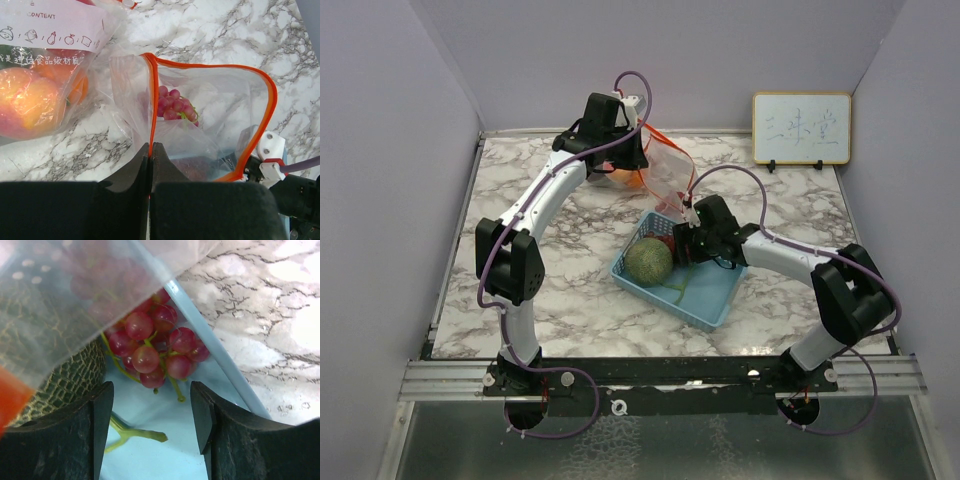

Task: Place the food in the zip-top bag and seal the zipper
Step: Pick up the fake fruit from the bin.

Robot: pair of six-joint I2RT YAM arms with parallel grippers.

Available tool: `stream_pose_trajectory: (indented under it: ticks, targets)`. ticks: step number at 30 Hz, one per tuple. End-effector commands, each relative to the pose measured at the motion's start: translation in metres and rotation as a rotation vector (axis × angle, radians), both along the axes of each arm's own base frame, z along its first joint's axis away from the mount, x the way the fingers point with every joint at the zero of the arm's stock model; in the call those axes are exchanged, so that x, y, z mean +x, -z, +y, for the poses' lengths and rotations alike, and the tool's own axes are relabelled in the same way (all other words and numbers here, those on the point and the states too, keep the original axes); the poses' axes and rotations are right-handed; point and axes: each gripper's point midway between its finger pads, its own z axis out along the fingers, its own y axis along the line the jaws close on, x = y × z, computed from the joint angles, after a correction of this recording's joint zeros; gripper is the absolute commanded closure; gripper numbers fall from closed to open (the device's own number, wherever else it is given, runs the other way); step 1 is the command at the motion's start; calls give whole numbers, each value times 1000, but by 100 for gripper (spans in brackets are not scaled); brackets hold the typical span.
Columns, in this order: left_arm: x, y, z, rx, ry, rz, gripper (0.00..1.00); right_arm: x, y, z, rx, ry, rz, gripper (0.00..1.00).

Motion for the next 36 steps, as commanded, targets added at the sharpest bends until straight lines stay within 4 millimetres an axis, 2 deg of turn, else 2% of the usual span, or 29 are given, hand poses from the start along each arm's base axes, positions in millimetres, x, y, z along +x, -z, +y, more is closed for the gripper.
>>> stream_pose_trajectory:
  ticks: [1,4,7,11,13,19,26,31,36]
  targets:
    - [-8,-18,2,-17,22,-30,100,13,15,3,-2,38,-29,45]
    - [-8,-18,2,-16,24,-28,100,8,24,2,-3,30,-8,53]
    - [-8,-17,2,-12,28,-33,100,2,30,-3,-21,30,6,69]
    - [-8,-17,4,-8,24,-33,100,3,8,-11,-38,43,-43,91]
    - [-8,-18,4,-8,26,-35,100,7,-14,-18,-51,52,-98,97]
    - [-8,-18,4,-5,24,-36,100,8,-105,-24,-16,3,-278,98]
    - [-6,-16,4,-5,23,-32,100,-10,-202,-1,141,-186,-435,98]
    - [-4,-16,2,-9,21,-32,100,-12,-243,15,208,-277,-495,98]
    - [-3,-17,2,-11,19,-33,100,-2,-280,25,263,-270,-565,98]
